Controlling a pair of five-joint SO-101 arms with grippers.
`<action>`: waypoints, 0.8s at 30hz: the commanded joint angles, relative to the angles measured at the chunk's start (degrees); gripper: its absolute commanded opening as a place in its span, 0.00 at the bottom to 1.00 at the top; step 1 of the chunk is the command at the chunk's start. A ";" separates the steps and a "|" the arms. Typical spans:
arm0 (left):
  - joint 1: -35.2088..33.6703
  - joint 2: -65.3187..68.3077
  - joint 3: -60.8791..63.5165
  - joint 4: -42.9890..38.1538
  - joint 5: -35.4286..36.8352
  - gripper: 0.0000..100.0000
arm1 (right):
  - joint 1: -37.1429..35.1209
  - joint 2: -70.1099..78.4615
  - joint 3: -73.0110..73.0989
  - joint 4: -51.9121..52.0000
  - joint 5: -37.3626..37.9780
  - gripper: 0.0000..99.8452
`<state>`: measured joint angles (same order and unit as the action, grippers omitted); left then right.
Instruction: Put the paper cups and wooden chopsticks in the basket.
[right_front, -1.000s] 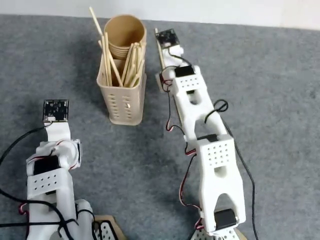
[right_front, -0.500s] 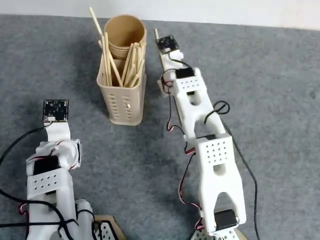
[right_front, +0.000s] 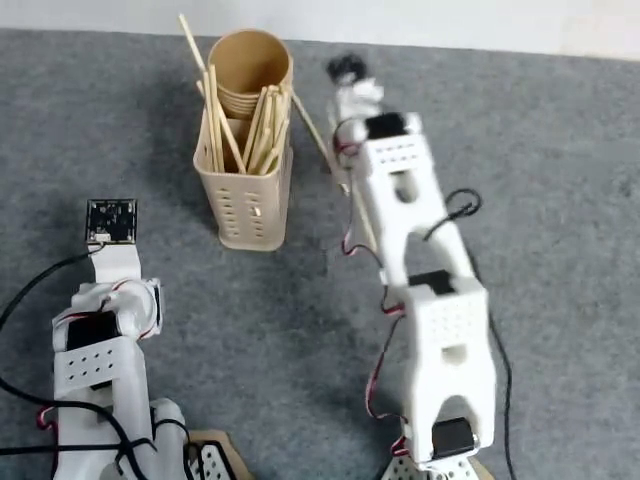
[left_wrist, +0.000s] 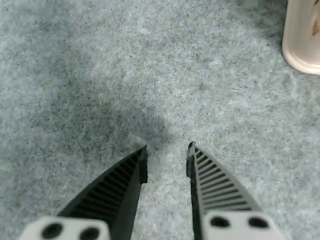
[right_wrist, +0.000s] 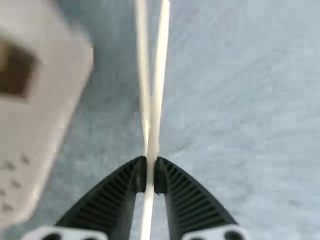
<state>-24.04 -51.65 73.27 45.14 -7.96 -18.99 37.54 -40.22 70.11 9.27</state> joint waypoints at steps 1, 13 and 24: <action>-0.22 -0.84 -0.22 -0.70 0.44 0.14 | 2.51 -15.25 -0.92 -0.13 -4.13 0.01; -0.22 -0.84 -0.13 -0.88 0.44 0.14 | -6.02 -32.84 -0.75 -20.18 -11.34 0.01; -0.22 -0.84 -0.13 -0.97 0.44 0.14 | -14.99 -31.69 1.36 -34.68 -11.69 0.01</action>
<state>-24.04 -51.65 73.27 45.14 -7.96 -32.35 7.30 -39.60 39.96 -2.15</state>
